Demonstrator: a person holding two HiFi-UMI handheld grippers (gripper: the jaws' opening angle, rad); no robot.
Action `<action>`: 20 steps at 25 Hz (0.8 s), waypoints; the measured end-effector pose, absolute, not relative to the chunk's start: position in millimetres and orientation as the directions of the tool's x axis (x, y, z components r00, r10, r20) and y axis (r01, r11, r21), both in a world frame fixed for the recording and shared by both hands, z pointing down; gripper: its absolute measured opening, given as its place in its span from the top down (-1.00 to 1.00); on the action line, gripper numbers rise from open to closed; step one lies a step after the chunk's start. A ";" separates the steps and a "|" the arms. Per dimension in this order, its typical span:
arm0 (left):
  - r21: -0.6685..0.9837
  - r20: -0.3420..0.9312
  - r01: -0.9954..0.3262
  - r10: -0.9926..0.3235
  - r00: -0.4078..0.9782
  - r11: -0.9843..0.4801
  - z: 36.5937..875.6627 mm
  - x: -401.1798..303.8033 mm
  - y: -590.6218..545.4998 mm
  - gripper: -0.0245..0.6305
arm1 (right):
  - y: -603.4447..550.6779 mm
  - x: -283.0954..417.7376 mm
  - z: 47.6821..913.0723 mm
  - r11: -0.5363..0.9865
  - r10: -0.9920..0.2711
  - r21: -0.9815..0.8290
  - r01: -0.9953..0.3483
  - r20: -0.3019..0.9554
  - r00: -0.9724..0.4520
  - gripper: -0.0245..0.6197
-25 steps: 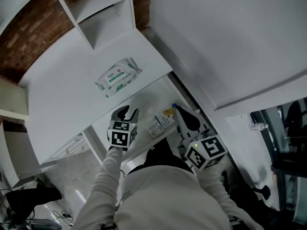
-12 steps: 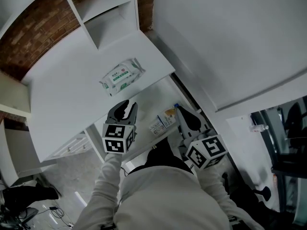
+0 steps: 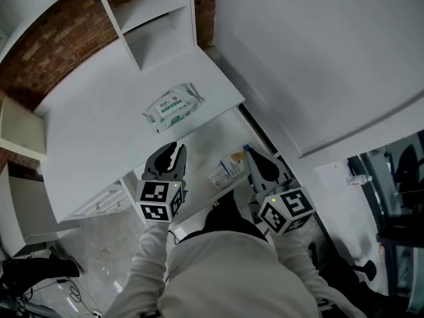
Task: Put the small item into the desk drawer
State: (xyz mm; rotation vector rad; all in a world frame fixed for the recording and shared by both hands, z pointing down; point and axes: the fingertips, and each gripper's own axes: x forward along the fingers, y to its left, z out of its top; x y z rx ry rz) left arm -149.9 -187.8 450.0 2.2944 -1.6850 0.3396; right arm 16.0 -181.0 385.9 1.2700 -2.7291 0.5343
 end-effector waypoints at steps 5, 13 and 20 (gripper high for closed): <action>0.073 0.331 -0.961 -0.903 0.275 -0.267 442.5 -156.0 -178.1 0.68 | -175.2 15.4 383.5 0.597 -0.727 -0.273 -0.755 0.214 -0.652 0.84; 0.052 0.306 -0.971 -0.921 0.239 -0.234 432.6 -166.4 -163.3 0.81 | -167.8 14.2 380.4 0.605 -0.725 -0.259 -0.753 0.211 -0.656 0.84; 0.066 0.298 -0.977 -0.931 0.213 -0.202 431.3 -179.5 -150.7 0.85 | -163.8 10.5 379.4 0.607 -0.726 -0.245 -0.756 0.214 -0.653 0.84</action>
